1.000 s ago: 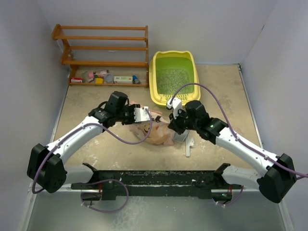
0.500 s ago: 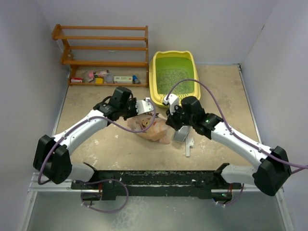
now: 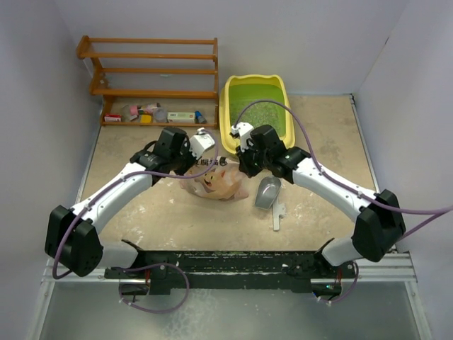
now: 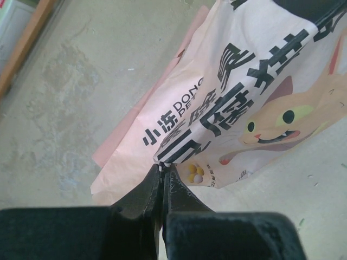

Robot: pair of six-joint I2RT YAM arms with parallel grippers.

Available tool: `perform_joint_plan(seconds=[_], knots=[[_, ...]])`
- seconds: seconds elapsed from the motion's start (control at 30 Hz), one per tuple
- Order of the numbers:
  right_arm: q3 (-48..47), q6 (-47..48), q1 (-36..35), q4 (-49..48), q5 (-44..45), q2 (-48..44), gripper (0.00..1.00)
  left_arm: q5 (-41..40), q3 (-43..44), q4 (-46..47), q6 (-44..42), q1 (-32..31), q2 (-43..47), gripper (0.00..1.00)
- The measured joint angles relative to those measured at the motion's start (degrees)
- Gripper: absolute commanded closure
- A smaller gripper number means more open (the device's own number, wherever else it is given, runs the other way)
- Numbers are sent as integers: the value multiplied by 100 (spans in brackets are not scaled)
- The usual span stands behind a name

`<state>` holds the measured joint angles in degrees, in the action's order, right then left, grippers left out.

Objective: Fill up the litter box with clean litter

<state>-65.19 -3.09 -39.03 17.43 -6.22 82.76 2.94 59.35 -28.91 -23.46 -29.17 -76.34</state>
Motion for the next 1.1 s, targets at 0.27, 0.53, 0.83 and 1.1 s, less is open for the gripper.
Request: perform_joint_plan(seconds=[0.27,0.53,0.83,1.1], knots=[[46,-715,22,-26,494,-448,53,221,0,15,1036,66,-66,100],[387,-1600,59,389,1797,-1878,54,225,-101,101,1335,63,39,100],[1858,-2894,168,1375,2345,-2214,51,107,-109,103,1523,48,48,100],[2920,-3764,382,1569,2321,-2959,50,24,-109,103,1563,11,50,100]])
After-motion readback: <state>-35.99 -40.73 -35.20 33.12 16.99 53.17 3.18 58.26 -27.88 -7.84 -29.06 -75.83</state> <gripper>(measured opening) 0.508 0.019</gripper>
